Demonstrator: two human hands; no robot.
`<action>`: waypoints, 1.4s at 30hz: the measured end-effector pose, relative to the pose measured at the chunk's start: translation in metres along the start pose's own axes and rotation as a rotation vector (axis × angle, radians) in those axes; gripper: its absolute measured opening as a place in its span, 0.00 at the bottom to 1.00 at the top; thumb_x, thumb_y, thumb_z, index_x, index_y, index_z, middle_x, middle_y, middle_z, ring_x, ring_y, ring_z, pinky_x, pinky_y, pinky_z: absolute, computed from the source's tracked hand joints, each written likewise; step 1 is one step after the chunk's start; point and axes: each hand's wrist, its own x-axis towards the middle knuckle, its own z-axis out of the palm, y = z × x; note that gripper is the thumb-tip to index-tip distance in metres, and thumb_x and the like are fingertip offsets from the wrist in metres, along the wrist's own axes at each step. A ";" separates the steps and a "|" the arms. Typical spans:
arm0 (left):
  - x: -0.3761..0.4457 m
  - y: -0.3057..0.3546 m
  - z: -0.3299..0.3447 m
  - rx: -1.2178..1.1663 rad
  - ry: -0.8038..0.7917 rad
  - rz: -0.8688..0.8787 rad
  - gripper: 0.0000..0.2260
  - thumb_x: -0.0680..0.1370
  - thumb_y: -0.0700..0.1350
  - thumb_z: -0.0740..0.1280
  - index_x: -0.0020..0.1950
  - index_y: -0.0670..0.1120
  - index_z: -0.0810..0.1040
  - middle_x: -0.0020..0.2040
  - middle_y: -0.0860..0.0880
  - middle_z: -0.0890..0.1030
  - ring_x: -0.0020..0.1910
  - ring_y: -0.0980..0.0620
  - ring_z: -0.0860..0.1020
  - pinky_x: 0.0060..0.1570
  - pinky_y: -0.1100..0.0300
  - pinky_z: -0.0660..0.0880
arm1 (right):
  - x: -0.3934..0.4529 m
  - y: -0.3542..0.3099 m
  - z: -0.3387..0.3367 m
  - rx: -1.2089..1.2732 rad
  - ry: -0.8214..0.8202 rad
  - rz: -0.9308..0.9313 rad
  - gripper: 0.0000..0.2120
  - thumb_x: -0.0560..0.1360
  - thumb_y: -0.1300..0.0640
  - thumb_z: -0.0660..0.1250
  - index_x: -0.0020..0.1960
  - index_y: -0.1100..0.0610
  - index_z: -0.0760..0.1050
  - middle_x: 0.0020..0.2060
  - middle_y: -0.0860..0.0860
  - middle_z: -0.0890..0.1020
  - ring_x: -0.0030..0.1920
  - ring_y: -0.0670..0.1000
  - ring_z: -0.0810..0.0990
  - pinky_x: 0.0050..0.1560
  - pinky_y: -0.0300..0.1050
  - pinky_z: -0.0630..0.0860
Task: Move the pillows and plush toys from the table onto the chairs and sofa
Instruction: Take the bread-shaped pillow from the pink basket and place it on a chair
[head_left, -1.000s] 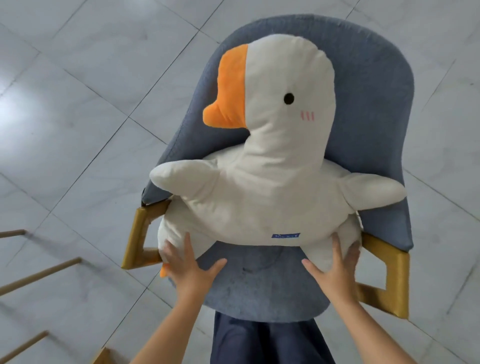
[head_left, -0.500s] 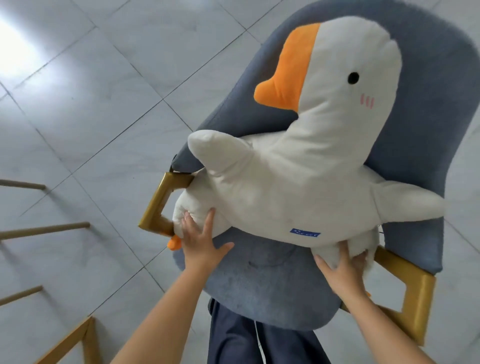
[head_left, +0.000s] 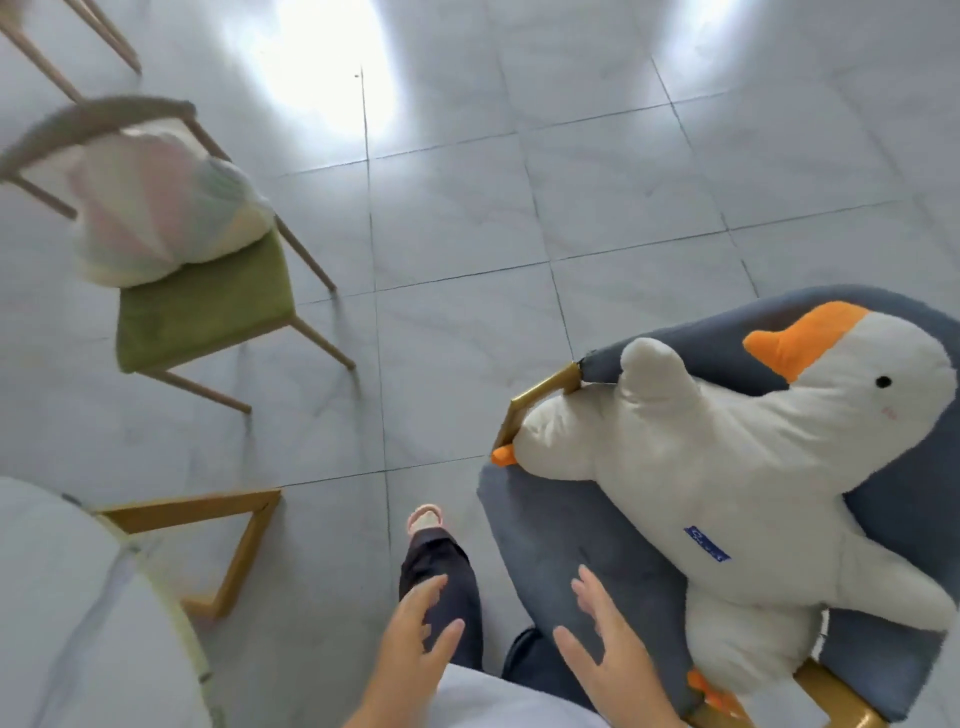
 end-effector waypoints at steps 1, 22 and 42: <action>0.000 -0.007 -0.010 -0.072 0.034 -0.066 0.20 0.74 0.35 0.67 0.64 0.46 0.69 0.60 0.47 0.72 0.63 0.50 0.72 0.50 0.65 0.70 | 0.006 -0.012 0.004 -0.038 -0.089 0.028 0.30 0.73 0.56 0.65 0.64 0.41 0.49 0.62 0.42 0.64 0.63 0.40 0.64 0.60 0.32 0.59; 0.282 0.145 -0.361 -0.419 0.149 0.131 0.17 0.75 0.34 0.65 0.62 0.43 0.70 0.55 0.46 0.74 0.55 0.49 0.72 0.50 0.62 0.70 | 0.292 -0.386 0.080 -0.026 0.046 -0.120 0.32 0.59 0.34 0.68 0.57 0.42 0.61 0.54 0.39 0.72 0.49 0.29 0.74 0.54 0.32 0.73; 0.617 0.439 -0.491 -0.596 0.307 0.164 0.18 0.61 0.46 0.69 0.49 0.55 0.71 0.52 0.57 0.76 0.43 0.76 0.76 0.40 0.79 0.73 | 0.692 -0.687 -0.097 -0.067 0.005 -0.326 0.30 0.57 0.53 0.79 0.55 0.49 0.70 0.49 0.39 0.80 0.44 0.26 0.74 0.45 0.26 0.72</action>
